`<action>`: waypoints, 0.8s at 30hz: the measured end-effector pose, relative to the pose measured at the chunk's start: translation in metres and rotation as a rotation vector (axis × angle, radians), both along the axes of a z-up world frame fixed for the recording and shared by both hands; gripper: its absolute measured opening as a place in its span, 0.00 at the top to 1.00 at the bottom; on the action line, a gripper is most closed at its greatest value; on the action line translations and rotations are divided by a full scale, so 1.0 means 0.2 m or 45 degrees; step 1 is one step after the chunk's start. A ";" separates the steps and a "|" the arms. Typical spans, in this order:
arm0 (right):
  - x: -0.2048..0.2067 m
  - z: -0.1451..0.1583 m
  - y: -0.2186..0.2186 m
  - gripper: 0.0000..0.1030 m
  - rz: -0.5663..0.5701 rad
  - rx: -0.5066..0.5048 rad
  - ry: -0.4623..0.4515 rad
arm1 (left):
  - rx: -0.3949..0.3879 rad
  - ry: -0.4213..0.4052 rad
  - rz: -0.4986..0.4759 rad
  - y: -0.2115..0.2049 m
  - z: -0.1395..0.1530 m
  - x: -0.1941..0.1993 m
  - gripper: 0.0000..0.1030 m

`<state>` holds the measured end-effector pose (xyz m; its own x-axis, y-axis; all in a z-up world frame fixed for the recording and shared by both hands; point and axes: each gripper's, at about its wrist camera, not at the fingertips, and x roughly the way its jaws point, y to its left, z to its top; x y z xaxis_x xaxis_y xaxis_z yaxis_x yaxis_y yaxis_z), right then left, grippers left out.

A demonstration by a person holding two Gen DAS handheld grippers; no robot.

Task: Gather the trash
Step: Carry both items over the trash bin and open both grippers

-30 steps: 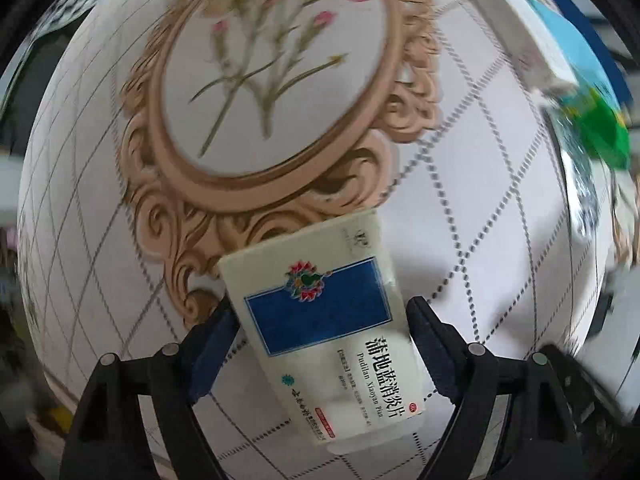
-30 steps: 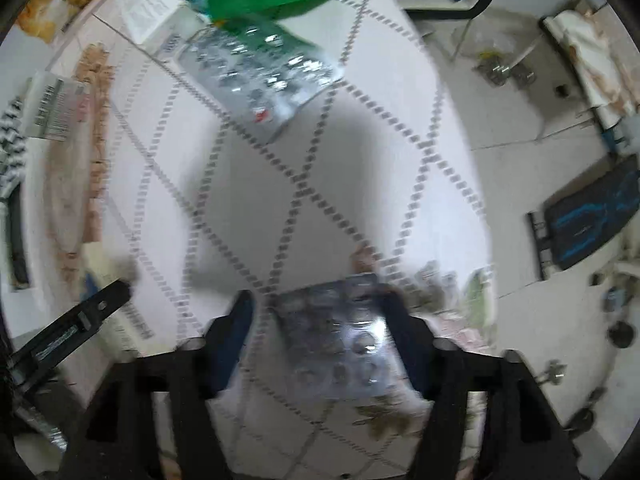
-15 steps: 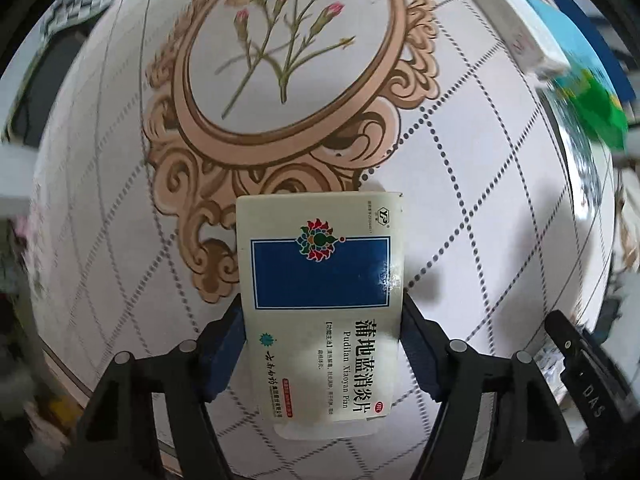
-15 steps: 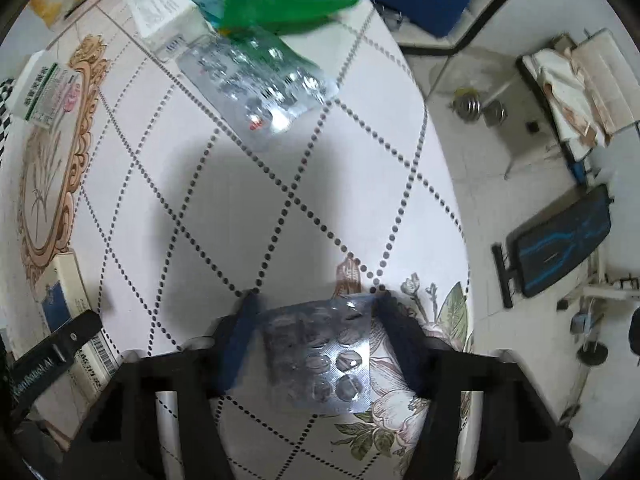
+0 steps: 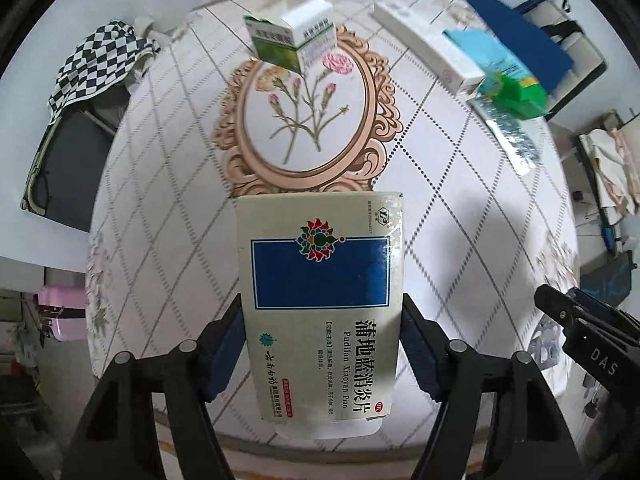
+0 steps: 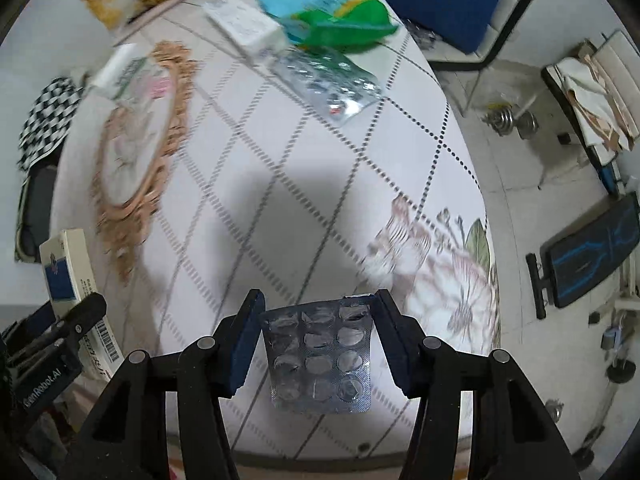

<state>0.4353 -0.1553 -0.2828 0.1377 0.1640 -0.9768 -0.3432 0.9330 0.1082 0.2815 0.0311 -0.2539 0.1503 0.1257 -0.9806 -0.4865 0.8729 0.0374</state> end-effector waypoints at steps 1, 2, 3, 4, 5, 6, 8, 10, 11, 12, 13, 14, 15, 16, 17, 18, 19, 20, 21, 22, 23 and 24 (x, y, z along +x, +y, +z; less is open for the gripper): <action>-0.06 0.03 0.00 0.44 0.003 0.020 -0.011 | -0.004 -0.024 -0.003 -0.01 0.03 -0.03 0.33; -0.08 0.06 0.01 0.44 0.006 0.030 -0.015 | -0.003 -0.041 -0.006 -0.02 0.05 -0.02 0.33; -0.13 0.09 0.00 0.44 0.007 0.045 -0.022 | -0.009 -0.063 -0.009 0.00 0.07 -0.07 0.33; -0.21 0.12 0.00 0.44 0.003 0.070 -0.029 | -0.023 -0.087 -0.007 0.01 0.08 -0.11 0.33; -0.26 0.15 0.00 0.44 0.002 0.082 -0.030 | -0.038 -0.109 -0.006 0.05 0.09 -0.14 0.33; -0.32 0.17 0.00 0.44 0.004 0.100 -0.034 | -0.049 -0.130 -0.011 0.06 0.11 -0.20 0.33; -0.50 0.21 -0.01 0.44 0.001 0.142 -0.046 | -0.076 -0.177 -0.022 0.08 0.15 -0.36 0.33; -0.66 0.24 -0.02 0.44 -0.016 0.173 -0.046 | -0.088 -0.208 -0.039 0.10 0.16 -0.50 0.33; -0.77 0.25 -0.03 0.44 -0.033 0.192 -0.038 | -0.100 -0.218 -0.046 0.11 0.16 -0.58 0.33; -0.84 0.26 -0.04 0.44 -0.040 0.204 -0.040 | -0.118 -0.225 -0.055 0.10 0.17 -0.68 0.33; -0.97 0.26 -0.05 0.44 -0.053 0.219 -0.039 | -0.129 -0.228 -0.063 0.10 0.17 -0.77 0.33; -1.07 0.26 -0.06 0.44 -0.063 0.226 -0.033 | -0.141 -0.223 -0.073 0.09 0.16 -0.85 0.33; -1.13 0.25 -0.07 0.44 -0.071 0.230 -0.025 | -0.160 -0.207 -0.086 0.07 0.15 -0.95 0.33; -1.24 0.23 -0.09 0.44 -0.087 0.240 -0.003 | -0.176 -0.192 -0.086 0.05 0.13 -1.02 0.33; -1.32 0.22 -0.11 0.44 -0.098 0.245 0.018 | -0.194 -0.172 -0.089 0.04 0.09 -1.09 0.33; -1.40 0.19 -0.13 0.44 -0.104 0.240 0.040 | -0.215 -0.141 -0.094 0.02 0.04 -1.17 0.33; -1.51 0.14 -0.15 0.44 -0.103 0.226 0.075 | -0.233 -0.113 -0.097 0.01 -0.01 -1.22 0.33; -1.59 0.10 -0.17 0.44 -0.103 0.213 0.100 | -0.255 -0.084 -0.097 -0.01 -0.06 -1.27 0.33; -1.66 0.05 -0.19 0.44 -0.102 0.193 0.129 | -0.281 -0.045 -0.099 -0.04 -0.15 -1.33 0.33; -1.71 -0.02 -0.21 0.44 -0.107 0.176 0.165 | -0.294 -0.014 -0.097 -0.05 -0.22 -1.36 0.33; -1.75 -0.07 -0.23 0.44 -0.113 0.167 0.191 | -0.319 0.020 -0.087 -0.06 -0.32 -1.39 0.33; -1.79 -0.16 -0.25 0.44 -0.121 0.155 0.234 | -0.347 0.052 -0.075 -0.07 -0.42 -1.41 0.33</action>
